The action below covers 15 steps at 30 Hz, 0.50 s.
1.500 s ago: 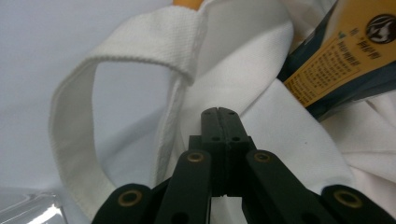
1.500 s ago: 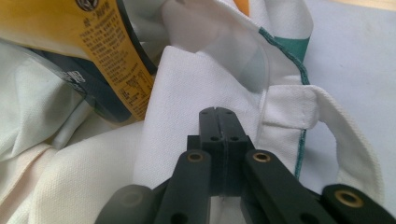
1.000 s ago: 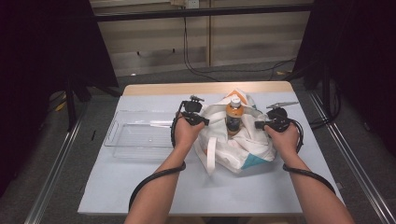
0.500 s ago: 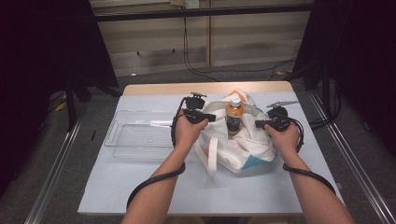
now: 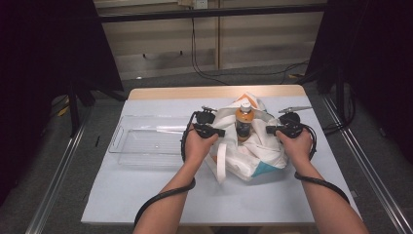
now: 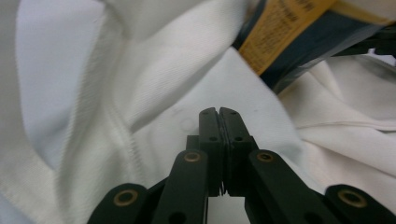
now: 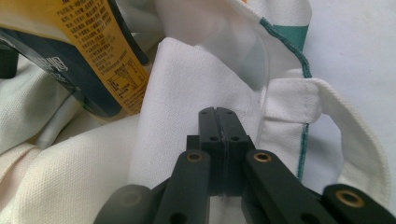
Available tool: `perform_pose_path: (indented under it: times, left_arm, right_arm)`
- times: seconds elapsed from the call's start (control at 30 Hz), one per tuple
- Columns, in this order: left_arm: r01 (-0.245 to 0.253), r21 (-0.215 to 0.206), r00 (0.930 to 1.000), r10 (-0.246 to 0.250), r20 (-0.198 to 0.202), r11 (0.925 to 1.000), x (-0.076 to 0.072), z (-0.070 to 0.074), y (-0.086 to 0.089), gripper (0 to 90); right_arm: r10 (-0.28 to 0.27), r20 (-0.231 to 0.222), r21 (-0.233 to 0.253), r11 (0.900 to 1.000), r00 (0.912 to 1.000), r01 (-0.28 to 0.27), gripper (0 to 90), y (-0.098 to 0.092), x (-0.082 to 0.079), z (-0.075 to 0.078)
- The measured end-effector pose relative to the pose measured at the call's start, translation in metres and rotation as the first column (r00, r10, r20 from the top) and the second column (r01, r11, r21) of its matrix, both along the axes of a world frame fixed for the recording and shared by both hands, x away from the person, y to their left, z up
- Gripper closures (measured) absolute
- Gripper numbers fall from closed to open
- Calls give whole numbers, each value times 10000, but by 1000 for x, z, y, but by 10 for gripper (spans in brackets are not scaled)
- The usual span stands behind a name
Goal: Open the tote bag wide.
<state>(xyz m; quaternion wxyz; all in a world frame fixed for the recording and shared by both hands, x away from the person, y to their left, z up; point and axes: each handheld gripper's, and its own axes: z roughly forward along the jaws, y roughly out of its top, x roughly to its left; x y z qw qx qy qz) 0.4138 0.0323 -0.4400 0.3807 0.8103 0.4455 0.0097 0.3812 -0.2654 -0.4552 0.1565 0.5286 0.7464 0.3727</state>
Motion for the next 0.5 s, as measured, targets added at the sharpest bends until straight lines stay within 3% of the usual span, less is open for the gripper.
perform_pose_path:
  times: [0.17, 0.27, 0.37, 0.5]
  left_arm:
    - [-36, 222, 9997, 41, -240, 9997, 1, -11, 6, 900]
    - [-265, 79, 9993, 267, -243, 9996, 0, -15, 5, 900]
    - [-137, 200, 9997, 141, -189, 9997, 0, -13, 5, 900]
    - [-128, -57, 9999, 128, -44, 9999, -1, -4, 6, 899]
  right_arm:
    - [49, 92, -48, 10000, 9999, -48, 893, 1, -1, 0]
    - [31, 183, 49, 10000, 9998, -32, 879, 0, -2, 2]
    - [112, 280, 90, 9999, 9995, -115, 873, 0, -4, 6]
    - [325, 438, 236, 9992, 9985, -336, 879, 0, -9, 14]
